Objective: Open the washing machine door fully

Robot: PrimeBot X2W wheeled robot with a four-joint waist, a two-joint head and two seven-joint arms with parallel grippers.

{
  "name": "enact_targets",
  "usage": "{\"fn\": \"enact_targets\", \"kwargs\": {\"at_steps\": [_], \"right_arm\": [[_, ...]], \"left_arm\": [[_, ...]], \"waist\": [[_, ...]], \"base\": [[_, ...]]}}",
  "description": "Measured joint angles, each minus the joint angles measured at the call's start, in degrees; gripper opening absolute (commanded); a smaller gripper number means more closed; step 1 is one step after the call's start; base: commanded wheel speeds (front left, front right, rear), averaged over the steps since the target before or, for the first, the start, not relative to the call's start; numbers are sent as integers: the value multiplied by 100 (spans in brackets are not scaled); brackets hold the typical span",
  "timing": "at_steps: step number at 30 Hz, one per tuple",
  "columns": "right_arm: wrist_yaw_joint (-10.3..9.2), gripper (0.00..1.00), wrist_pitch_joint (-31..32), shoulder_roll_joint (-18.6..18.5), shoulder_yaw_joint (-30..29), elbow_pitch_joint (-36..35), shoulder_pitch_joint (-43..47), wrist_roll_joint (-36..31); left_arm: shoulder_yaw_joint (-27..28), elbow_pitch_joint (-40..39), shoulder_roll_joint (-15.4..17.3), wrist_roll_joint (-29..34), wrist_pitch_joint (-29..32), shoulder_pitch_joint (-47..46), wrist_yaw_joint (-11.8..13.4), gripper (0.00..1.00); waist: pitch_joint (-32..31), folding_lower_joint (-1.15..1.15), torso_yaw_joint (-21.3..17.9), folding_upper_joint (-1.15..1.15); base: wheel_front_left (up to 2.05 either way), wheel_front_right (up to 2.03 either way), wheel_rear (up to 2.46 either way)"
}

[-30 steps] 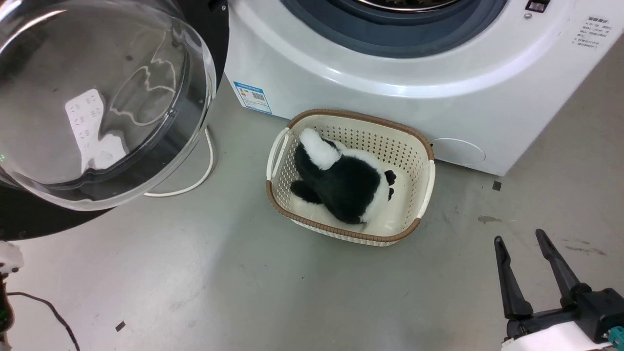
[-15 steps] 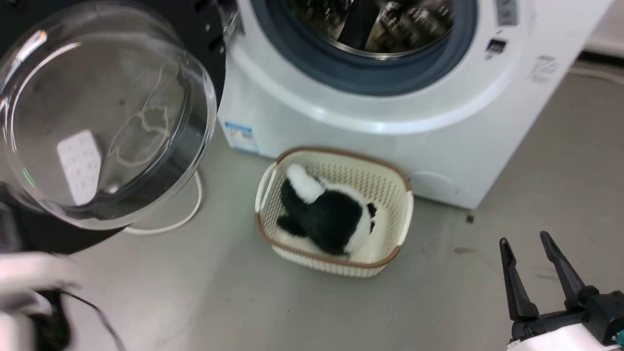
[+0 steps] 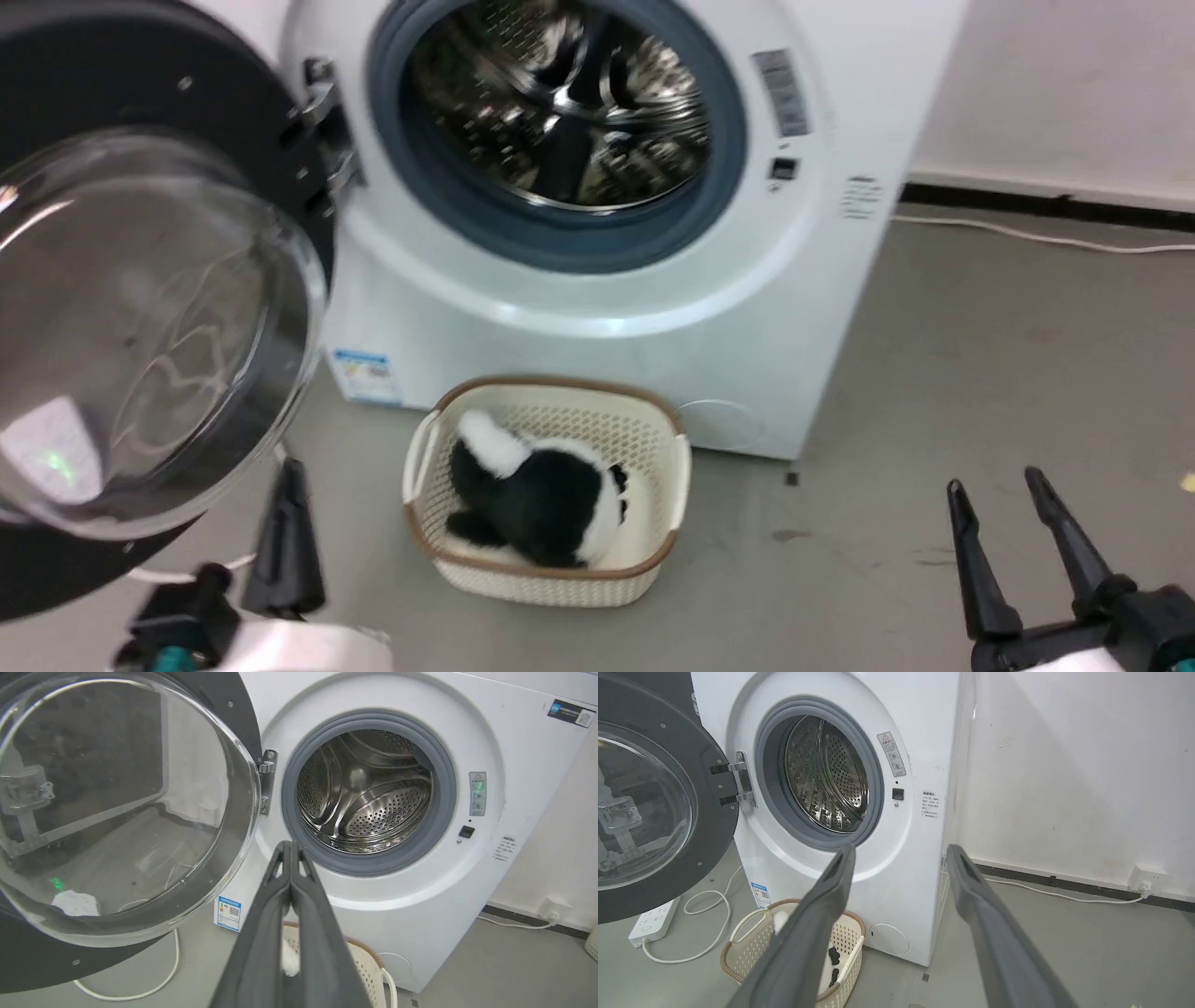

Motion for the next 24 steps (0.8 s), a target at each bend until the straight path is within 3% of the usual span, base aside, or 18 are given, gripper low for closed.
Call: {"fn": "enact_targets", "kwargs": {"at_steps": [4,5,6,7,24], "right_arm": [[0,100,0,11,40,2,105,-1],[0,100,0,14,48,3,129,-2],[0,100,0,15,59,10,142,1],[0,100,0,16,64,20,147,12],[0,100,0,23,73,127,343,130]], "left_arm": [[-290,78,-42,281,0,156,-26,0],[-345,121,-46,356,0,187,-25,4],[-396,177,-46,421,0,214,-21,85],[-439,215,-48,463,0,243,-20,100],[-906,392,-140,913,0,437,15,100]], "waist": [[-131,1,-221,0],[-153,0,-264,0],[-173,1,-303,0],[-190,1,-333,0],[-284,2,-360,0]], "base": [[0,0,0],[0,0,0],[0,0,0],[0,0,0],[0,0,0]]}}
